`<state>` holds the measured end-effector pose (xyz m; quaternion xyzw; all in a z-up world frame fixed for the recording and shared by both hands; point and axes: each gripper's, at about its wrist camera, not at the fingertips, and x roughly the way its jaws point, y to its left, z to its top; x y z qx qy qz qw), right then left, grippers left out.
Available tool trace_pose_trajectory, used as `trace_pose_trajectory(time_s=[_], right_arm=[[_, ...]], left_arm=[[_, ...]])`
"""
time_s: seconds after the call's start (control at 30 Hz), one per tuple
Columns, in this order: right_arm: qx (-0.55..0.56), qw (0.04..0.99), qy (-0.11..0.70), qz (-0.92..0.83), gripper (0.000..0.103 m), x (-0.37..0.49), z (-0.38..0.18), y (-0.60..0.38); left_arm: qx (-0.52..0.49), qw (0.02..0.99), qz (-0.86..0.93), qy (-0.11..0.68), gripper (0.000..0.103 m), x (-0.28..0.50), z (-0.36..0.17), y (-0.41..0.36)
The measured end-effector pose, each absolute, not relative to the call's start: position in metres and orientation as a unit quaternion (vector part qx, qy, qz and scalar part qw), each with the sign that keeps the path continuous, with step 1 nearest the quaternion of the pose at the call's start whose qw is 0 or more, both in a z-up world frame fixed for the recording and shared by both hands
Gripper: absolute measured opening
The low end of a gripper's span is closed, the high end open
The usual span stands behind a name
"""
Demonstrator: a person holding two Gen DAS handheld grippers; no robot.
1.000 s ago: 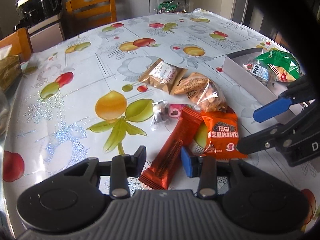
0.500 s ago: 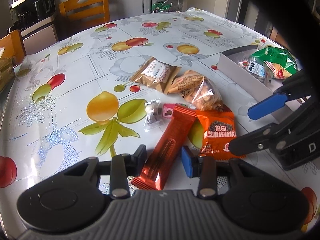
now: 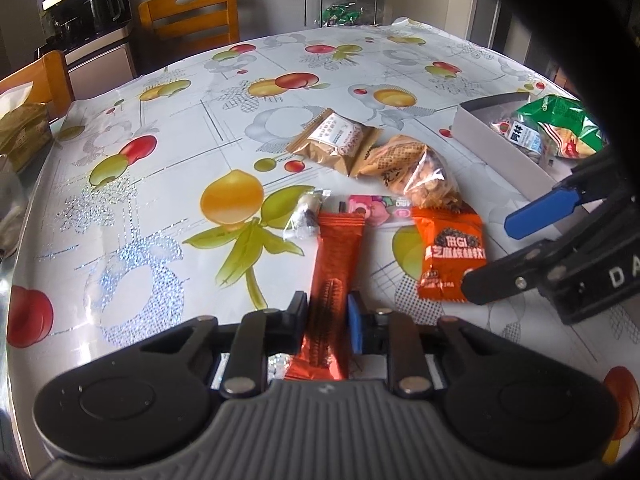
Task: Organize snacks
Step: 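Grasp the long orange wafer bar with the left tool while the right approaches the orange pack, then grasp the orange snack pack with the right tool while the left holds the wafer bar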
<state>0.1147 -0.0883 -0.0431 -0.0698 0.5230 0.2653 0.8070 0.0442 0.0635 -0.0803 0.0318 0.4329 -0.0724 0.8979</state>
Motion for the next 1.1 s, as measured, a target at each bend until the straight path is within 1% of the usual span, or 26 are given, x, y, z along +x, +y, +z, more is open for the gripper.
trace_pose_trajectory(time_s=[0.23, 0.37, 0.57, 0.77, 0.9, 0.93, 1.03, 1.07, 1.1], right_arm=[[-0.010, 0.805, 0.541, 0.243, 0.069, 0.124, -0.052, -0.092], [0.000, 0.811, 0.540, 0.225, 0.069, 0.133, -0.056, -0.087], [-0.042, 0.818, 0.526, 0.228, 0.070, 0.139, -0.060, -0.066], [-0.123, 0.817, 0.506, 0.246, 0.068, 0.131, -0.062, -0.049], [-0.148, 0.817, 0.500, 0.248, 0.067, 0.125, -0.063, -0.049], [-0.152, 0.817, 0.498, 0.250, 0.065, 0.124, -0.064, -0.048], [-0.166, 0.817, 0.486, 0.263, 0.051, 0.121, -0.063, -0.048], [-0.167, 0.817, 0.484, 0.266, 0.040, 0.121, -0.062, -0.049], [-0.170, 0.817, 0.482, 0.269, 0.040, 0.120, -0.060, -0.049]], left_arm=[[0.033, 0.896, -0.078, 0.436, 0.018, 0.034, -0.079, 0.062], [0.032, 0.896, -0.077, 0.437, 0.018, 0.031, -0.079, 0.063], [0.031, 0.896, -0.076, 0.437, 0.018, 0.028, -0.079, 0.064], [0.029, 0.896, -0.072, 0.437, 0.018, 0.027, -0.079, 0.065], [0.027, 0.897, -0.069, 0.437, 0.018, 0.028, -0.079, 0.065], [0.027, 0.897, -0.068, 0.436, 0.018, 0.028, -0.079, 0.064], [0.025, 0.897, -0.068, 0.435, 0.018, 0.027, -0.078, 0.063], [0.024, 0.897, -0.067, 0.436, 0.018, 0.028, -0.078, 0.063], [0.023, 0.897, -0.068, 0.436, 0.018, 0.027, -0.077, 0.063]])
